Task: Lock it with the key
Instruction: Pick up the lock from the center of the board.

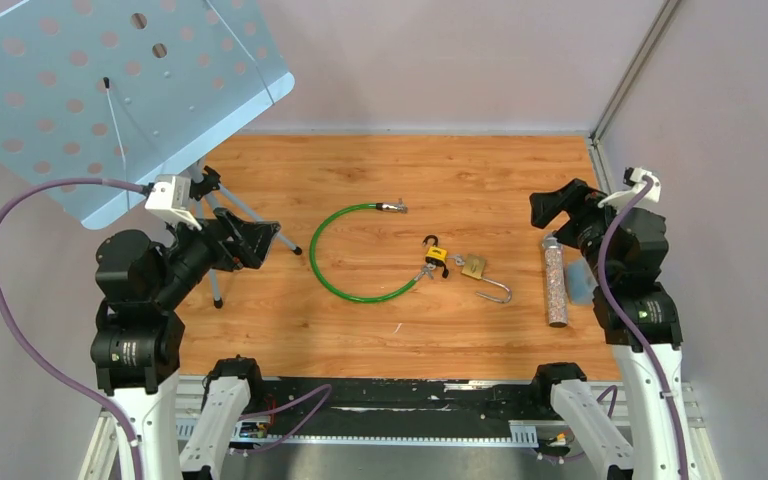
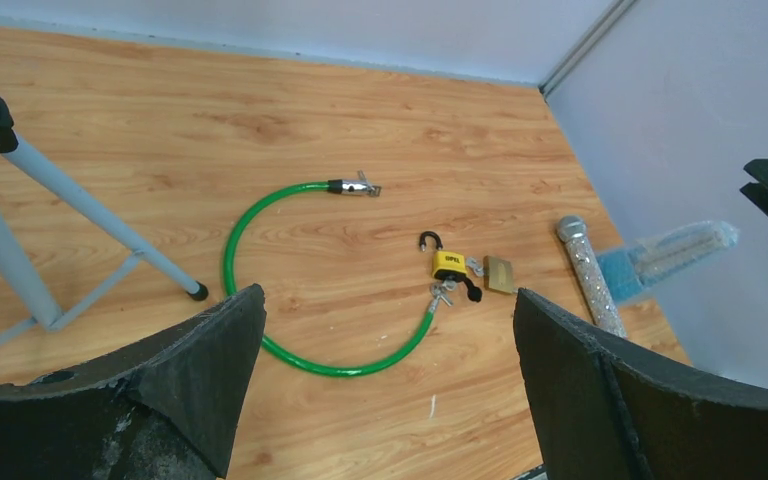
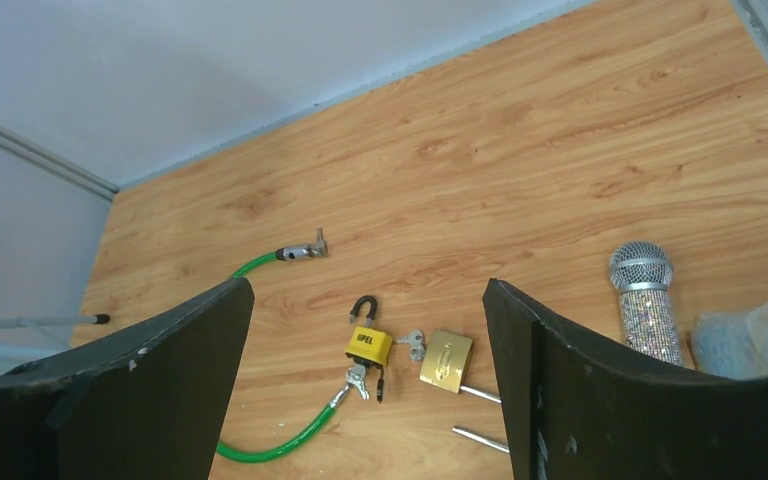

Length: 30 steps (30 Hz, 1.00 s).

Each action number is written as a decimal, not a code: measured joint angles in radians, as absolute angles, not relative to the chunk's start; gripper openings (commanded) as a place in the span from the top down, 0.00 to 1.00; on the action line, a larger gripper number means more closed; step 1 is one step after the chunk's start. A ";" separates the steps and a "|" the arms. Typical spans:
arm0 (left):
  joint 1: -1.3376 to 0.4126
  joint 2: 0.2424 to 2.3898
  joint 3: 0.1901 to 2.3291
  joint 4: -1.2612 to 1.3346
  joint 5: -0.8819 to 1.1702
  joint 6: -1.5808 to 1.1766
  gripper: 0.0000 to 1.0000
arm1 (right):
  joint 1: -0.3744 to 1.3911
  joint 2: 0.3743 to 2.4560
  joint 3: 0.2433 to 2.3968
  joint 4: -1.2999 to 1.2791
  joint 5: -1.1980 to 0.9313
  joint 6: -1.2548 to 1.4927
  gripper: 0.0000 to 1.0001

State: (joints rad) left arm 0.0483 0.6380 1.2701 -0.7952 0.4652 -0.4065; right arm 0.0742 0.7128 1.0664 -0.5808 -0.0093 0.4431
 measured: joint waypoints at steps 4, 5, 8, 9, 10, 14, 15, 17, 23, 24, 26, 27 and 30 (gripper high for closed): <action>0.048 0.623 1.270 -0.795 0.440 -0.415 0.00 | 0.074 0.721 1.023 -0.579 -0.025 0.444 0.17; 0.048 0.615 1.267 -0.794 0.427 -0.418 0.00 | 0.074 0.724 1.014 -0.579 -0.034 0.445 0.18; 0.048 0.591 1.245 -0.784 0.410 -0.422 0.00 | 0.074 0.727 0.993 -0.582 -0.072 0.457 0.23; 0.048 0.583 1.229 -0.775 0.413 -0.423 0.00 | 0.074 0.729 0.987 -0.586 -0.085 0.466 0.25; 0.049 0.576 1.206 -0.761 0.427 -0.424 0.00 | 0.074 0.731 0.982 -0.587 -0.096 0.473 0.28; 0.049 0.578 1.097 -0.692 0.546 -0.442 0.00 | 0.074 0.748 0.946 -0.590 -0.134 0.521 0.33; 0.049 0.582 1.068 -0.677 0.578 -0.449 0.00 | 0.074 0.753 0.933 -0.591 -0.142 0.533 0.33; 0.048 0.591 1.012 -0.648 0.631 -0.467 0.00 | 0.081 0.768 0.892 -0.593 -0.149 0.567 0.33; 0.040 0.583 0.868 -0.556 0.692 -0.493 0.00 | 0.229 0.871 0.802 -0.624 -0.075 0.664 0.33; 0.033 0.583 0.847 -0.538 0.696 -0.496 0.00 | 0.259 0.888 0.797 -0.630 -0.056 0.679 0.33; 0.012 0.582 0.804 -0.511 0.694 -0.503 0.00 | 0.324 0.931 0.792 -0.634 -0.018 0.709 0.33; -0.006 0.582 0.783 -0.498 0.685 -0.506 0.00 | 0.357 0.959 0.792 -0.634 0.004 0.725 0.33; -0.089 0.587 0.728 -0.466 0.646 -0.513 0.00 | 0.410 1.043 0.792 -0.628 0.069 0.751 0.31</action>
State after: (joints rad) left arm -0.0895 0.5865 0.7284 -0.4664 0.6460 -0.5133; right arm 0.4103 1.0431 0.7918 -0.6285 0.0692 0.7513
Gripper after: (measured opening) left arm 0.998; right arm 0.670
